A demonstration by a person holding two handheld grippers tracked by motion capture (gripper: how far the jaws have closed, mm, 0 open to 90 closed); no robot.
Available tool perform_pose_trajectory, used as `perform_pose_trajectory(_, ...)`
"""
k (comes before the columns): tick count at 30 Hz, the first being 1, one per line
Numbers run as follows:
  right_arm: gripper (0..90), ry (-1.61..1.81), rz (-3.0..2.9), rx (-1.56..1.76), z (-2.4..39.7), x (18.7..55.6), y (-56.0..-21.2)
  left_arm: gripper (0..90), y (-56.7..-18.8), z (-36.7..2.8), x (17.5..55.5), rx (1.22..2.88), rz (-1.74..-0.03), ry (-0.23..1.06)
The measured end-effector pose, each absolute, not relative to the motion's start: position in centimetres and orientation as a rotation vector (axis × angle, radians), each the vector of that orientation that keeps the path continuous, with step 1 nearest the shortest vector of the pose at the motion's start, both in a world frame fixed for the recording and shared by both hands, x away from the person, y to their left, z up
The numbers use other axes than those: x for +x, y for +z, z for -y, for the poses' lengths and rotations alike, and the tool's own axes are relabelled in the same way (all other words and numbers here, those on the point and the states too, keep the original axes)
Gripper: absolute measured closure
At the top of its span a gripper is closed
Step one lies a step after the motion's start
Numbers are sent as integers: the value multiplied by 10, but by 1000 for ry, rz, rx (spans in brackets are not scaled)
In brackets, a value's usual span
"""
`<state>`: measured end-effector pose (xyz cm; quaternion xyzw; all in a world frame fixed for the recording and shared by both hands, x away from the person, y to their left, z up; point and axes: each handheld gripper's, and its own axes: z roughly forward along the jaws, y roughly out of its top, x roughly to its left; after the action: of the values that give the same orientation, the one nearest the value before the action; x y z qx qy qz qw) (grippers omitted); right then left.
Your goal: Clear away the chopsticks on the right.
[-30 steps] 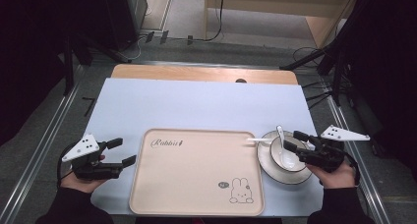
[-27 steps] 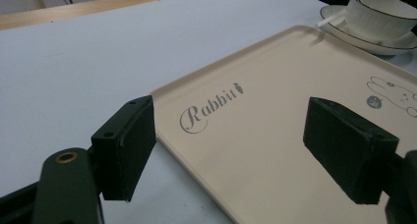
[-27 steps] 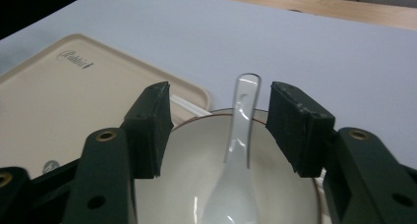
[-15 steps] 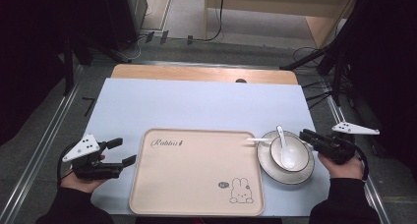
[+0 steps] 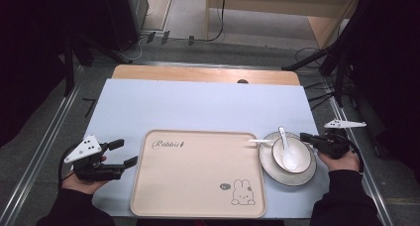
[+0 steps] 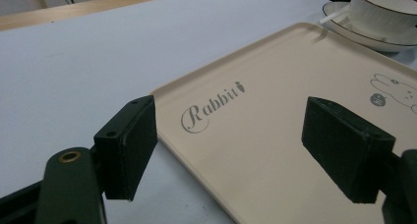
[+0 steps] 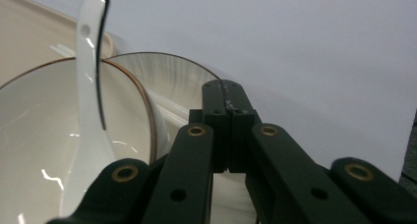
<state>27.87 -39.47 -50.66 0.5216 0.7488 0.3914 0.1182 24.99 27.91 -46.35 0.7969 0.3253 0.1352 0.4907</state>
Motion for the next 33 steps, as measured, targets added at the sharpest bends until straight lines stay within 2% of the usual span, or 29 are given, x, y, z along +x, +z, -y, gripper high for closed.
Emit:
perform_pose_trajectory(20,900,1128,-2236,1552,404,282,-512,219,-464,-279,251,1936,-791,326)
perform_pose_trajectory(33,900,1068,-2295,1549,408,266,-512,219,-463,-277,253,1939,-781,326)
